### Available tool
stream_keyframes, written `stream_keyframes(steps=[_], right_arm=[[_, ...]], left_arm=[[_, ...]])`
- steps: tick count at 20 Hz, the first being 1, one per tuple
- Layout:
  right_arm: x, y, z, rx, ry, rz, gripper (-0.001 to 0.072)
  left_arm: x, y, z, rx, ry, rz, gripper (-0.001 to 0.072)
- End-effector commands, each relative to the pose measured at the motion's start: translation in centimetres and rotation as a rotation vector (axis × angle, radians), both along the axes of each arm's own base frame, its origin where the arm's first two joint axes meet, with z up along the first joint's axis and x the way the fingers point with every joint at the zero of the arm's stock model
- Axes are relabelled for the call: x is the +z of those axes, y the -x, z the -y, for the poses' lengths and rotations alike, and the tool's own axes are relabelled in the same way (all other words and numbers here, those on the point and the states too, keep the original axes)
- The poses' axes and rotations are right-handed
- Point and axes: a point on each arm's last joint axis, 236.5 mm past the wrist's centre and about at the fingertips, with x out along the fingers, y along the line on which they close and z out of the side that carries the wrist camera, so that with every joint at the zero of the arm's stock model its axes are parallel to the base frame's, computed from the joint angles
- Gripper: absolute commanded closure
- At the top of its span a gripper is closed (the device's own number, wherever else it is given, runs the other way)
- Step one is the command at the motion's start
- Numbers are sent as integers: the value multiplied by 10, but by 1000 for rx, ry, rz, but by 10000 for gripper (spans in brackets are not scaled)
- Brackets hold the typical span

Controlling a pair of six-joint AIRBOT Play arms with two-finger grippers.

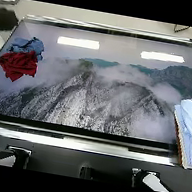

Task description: Fold the clothes and pants, and hang the long-sleeved shirts on hangers.

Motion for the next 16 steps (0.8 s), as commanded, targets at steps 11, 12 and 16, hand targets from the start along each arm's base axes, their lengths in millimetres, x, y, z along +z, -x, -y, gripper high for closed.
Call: stream_keyframes(steps=[11, 12, 16], right_arm=[[-219, 20, -259, 641, -62, -893, 22], [-219, 20, -259, 642, -63, -894, 22], [-219, 20, -259, 642, -64, -894, 22]], left_arm=[[-229, 115, 25, -9, 15, -693, 5], [-230, 115, 26, -9, 15, -695, 5], [-231, 115, 26, -10, 14, -699, 5]])
